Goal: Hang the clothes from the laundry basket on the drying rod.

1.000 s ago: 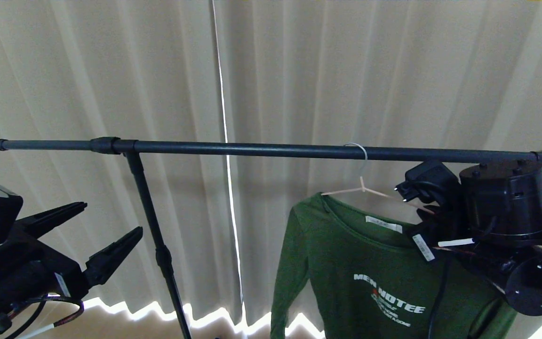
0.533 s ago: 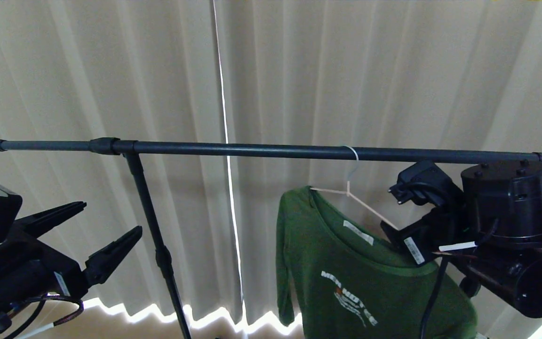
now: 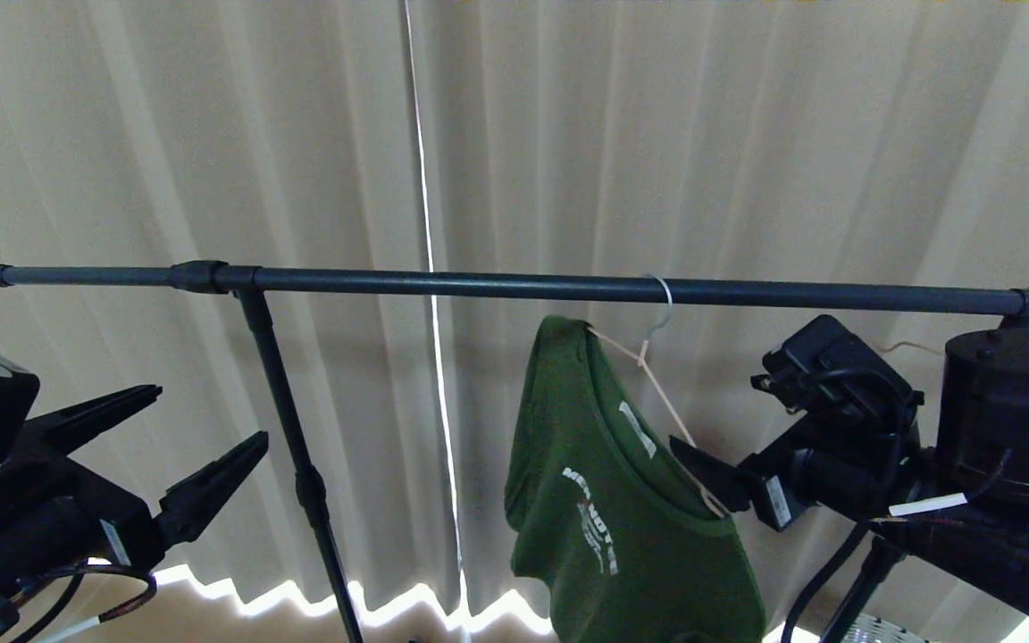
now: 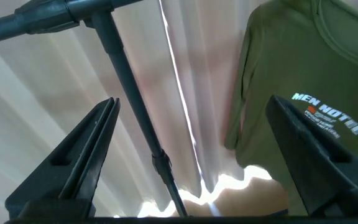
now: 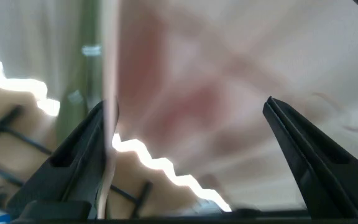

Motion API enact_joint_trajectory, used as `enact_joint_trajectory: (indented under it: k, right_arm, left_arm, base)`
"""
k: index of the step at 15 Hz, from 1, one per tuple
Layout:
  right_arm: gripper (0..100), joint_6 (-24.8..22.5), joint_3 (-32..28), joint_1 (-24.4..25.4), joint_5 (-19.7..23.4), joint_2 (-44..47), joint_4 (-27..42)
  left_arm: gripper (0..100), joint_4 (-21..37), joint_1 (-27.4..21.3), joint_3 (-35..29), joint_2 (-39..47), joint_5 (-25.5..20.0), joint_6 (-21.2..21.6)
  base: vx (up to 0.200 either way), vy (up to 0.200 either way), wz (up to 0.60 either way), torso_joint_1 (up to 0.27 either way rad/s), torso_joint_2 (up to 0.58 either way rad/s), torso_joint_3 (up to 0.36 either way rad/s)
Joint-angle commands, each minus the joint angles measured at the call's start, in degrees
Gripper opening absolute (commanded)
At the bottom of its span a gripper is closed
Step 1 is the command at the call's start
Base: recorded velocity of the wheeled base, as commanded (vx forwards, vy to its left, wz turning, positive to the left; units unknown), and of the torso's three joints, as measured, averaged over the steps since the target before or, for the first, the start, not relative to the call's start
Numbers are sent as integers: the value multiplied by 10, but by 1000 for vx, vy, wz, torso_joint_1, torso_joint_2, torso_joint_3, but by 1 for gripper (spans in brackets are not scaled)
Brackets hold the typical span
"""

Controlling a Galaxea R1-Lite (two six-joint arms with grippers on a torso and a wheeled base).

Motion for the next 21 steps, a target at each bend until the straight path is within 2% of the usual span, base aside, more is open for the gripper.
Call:
enact_joint_trajectory:
  k: [1,4,7,8,10,13,16,21]
  right_arm:
    - [100,-1,18,-8,1,-23,-6]
    - [100,-1,28,-14,1,-66,-6]
    - [100,-1,35,-59,1,-112,-4]
    - [100,-3,51,-93,-1,-126,-1]
    - [100,-3,82,-118,-1,-140,-6]
    - [100,-2,111,-130,-5,-163,-6]
    - [100,0,152,-176,0,-198,-8]
    - [100,-2,207,-183,-1,-262,-7]
  left_arm:
    - [100,0,2,5,-10,1,0]
    - [100,3,2,15,-30,2,-1]
    - [100,14,18,47,-59,9,-2]
    - [100,24,44,62,-71,9,-1]
    - [100,50,67,72,-84,6,-2]
    - [100,82,69,73,-93,4,-4]
    - [100,82,72,70,-90,4,-5]
    - [100,83,74,73,-91,4,-2]
  base:
    - [0,0,0,0,0,0]
    - [0,0,0,0,0,0]
    - [0,0,0,0,0,0]
    - [0,0,0,0,0,0]
    - [0,0,0,0,0,0]
    - [0,0,0,0,0,0]
    - [0,0,0,0,0,0]
    - [0,0,0,0,0,0]
